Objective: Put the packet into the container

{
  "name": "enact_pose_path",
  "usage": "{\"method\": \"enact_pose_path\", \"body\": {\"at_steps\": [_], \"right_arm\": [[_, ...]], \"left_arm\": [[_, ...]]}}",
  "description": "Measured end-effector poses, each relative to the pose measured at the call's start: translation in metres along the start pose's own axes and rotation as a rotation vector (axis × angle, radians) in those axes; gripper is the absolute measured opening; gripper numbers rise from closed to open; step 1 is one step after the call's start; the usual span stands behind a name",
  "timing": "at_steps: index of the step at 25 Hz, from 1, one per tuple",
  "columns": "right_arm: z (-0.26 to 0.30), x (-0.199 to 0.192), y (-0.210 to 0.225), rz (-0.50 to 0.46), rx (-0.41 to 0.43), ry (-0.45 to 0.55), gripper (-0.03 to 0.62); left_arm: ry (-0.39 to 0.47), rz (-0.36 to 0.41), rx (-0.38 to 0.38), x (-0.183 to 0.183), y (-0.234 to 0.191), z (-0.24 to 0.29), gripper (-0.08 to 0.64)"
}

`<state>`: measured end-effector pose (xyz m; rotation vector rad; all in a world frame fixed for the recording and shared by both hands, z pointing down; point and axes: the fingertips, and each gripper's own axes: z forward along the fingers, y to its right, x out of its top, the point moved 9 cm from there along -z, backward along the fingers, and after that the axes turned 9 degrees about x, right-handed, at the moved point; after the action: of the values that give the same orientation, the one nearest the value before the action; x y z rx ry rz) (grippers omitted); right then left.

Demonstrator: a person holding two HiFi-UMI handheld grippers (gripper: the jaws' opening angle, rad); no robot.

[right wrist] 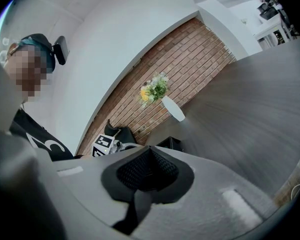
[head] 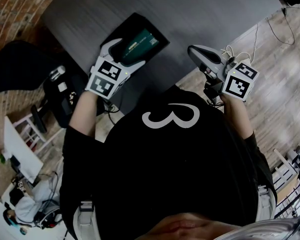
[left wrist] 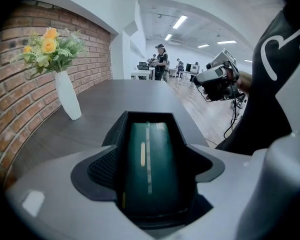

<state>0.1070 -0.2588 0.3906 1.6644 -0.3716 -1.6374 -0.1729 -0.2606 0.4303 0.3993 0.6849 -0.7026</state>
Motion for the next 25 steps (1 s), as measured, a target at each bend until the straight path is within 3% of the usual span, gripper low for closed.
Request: {"method": "enact_pose_path", "body": {"at_steps": [7,14,21,25], "right_arm": [[0.0,-0.004,-0.011,-0.015,0.019,0.001,0.002],[0.01,-0.004,-0.04,-0.089,0.071,0.003,0.0],[0.016,-0.013,-0.08,-0.188,0.147,-0.02,0.0],[0.025,-0.022,-0.099,-0.21,0.175,-0.039,0.0]], "left_arm": [[0.029,-0.056,0.039,0.002,0.004,-0.02,0.46],[0.16,-0.215,0.079,0.007,0.015,-0.068,0.286],[0.342,-0.386,0.048,0.011,0.049,-0.121,0.117],[0.399,-0.467,0.008,0.007,0.061,-0.139,0.035]]}}
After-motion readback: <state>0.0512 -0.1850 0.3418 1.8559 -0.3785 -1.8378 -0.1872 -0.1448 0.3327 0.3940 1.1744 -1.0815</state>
